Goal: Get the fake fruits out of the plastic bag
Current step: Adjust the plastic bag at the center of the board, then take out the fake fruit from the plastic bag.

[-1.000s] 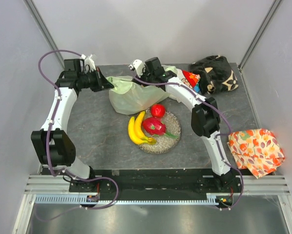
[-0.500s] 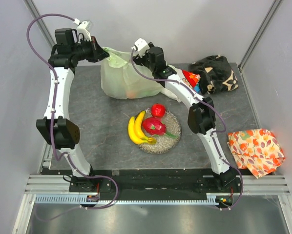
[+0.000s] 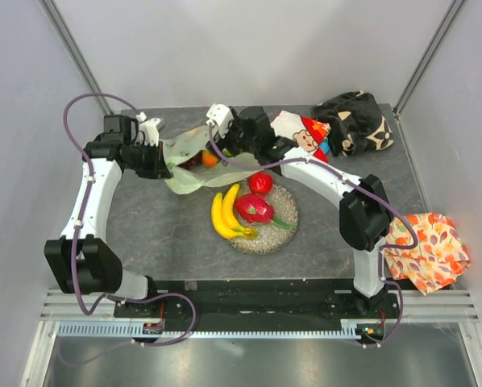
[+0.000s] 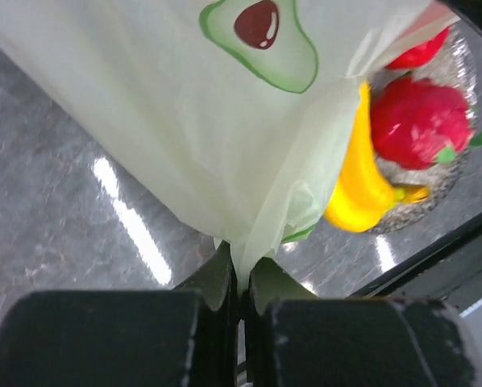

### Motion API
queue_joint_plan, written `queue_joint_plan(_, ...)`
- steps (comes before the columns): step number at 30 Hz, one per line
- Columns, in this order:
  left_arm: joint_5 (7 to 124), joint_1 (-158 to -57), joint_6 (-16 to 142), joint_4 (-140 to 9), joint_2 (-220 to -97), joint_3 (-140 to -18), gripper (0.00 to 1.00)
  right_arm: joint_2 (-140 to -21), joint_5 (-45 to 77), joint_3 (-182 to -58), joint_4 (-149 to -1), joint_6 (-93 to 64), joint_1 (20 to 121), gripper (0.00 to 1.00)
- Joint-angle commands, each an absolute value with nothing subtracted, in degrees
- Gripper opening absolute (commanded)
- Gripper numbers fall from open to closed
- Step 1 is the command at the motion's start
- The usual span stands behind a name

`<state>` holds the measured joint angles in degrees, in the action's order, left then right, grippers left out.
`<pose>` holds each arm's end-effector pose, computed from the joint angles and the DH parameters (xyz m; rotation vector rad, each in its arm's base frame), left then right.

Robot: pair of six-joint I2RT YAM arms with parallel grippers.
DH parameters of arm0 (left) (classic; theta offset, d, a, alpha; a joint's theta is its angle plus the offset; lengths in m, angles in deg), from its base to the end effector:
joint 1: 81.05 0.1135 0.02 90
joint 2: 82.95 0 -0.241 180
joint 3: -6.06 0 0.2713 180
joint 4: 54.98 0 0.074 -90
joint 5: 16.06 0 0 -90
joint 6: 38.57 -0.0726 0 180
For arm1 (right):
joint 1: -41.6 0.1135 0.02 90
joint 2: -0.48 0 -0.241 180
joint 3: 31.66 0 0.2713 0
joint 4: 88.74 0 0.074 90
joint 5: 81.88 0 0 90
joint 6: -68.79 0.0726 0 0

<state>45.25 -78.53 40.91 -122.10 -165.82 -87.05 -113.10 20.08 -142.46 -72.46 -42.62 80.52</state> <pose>0.3335 -0.0202 0.2855 0.3587 2.4444 -0.5427 0.3986 0.3412 0.2739 -1.0837 1.5807 0.4051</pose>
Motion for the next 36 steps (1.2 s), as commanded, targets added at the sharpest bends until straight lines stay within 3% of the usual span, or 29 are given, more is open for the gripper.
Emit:
queue_joint_plan(1, 54.23, -78.24, 35.44, -123.65, -160.92, -83.37, 0.02, -109.48, 24.46, -141.12, -73.33, -41.34, 82.3, 0.93)
queue_joint_plan(4, 55.74, -78.15, 35.78, -123.83, -159.25, -81.25, 0.02, -108.69, 26.21, -142.17, -72.1, -40.99, 82.21, 0.87)
queue_joint_plan(8, 51.36, -78.15, 38.51, -122.87, -159.68, -81.16, 0.02, -108.24, 33.76, -142.17, -72.71, -41.34, 82.3, 0.67)
queue_joint_plan(11, 47.32, -78.15, 40.96, -121.64, -161.34, -83.34, 0.02, -110.35, 37.98, -145.33, -68.77, -43.62, 82.3, 0.58)
queue_joint_plan(14, 40.91, -78.24, 42.55, -121.81, -163.8, -87.48, 0.02, -110.8, 40.98, -146.39, -65.68, -45.47, 82.38, 0.57)
queue_joint_plan(21, 39.93, -78.24, 43.69, -122.08, -165.74, -88.28, 0.02, -109.13, 44.5, -145.78, -62.7, -48.8, 82.91, 0.55)
queue_joint_plan(25, 39.4, -78.24, 44.49, -121.28, -166.01, -87.4, 0.01, -109.04, 44.69, -145.6, -61.2, -51.79, 83.53, 0.47)
queue_joint_plan(30, 38.35, -78.24, 44.22, -121.28, -166.54, -88.02, 0.02, -116.14, 39.77, -151.65, -56.46, -55.39, 83.44, 0.34)
queue_joint_plan(36, 36.06, -78.33, 43.87, -121.37, -165.75, -87.32, 0.02, -126.86, 33.44, -161.83, -55.31, -52.24, 80.28, 0.34)
